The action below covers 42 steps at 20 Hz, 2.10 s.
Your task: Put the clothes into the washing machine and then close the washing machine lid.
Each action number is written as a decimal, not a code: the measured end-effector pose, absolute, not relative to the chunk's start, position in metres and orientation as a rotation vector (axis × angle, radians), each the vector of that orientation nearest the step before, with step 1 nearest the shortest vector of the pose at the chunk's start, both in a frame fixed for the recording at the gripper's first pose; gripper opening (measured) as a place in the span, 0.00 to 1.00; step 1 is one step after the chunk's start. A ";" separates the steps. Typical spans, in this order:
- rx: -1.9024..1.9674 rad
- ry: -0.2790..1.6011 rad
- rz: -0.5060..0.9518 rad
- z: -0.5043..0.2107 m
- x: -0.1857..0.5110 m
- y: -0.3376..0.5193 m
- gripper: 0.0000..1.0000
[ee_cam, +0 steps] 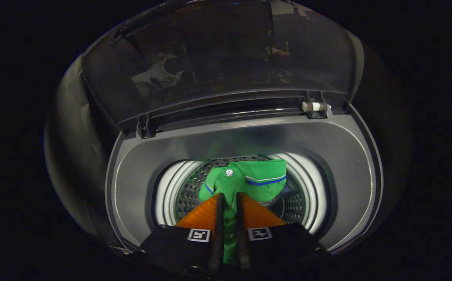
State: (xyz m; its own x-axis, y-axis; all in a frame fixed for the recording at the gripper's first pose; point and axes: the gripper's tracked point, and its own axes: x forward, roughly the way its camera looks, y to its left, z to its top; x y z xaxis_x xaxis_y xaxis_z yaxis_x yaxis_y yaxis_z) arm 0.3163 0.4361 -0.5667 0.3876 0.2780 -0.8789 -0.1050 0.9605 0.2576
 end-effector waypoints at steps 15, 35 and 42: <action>0.165 1.049 0.223 -0.488 0.306 0.401 0.99; 0.110 0.650 0.270 -0.285 0.453 0.422 0.98; 0.095 0.626 0.232 -0.286 0.494 0.420 0.98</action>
State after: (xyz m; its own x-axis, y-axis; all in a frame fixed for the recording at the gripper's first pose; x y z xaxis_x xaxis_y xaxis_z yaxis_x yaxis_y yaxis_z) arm 0.4939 0.4195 -0.2860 0.7852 0.2435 -0.5694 -0.1864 0.9697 0.1577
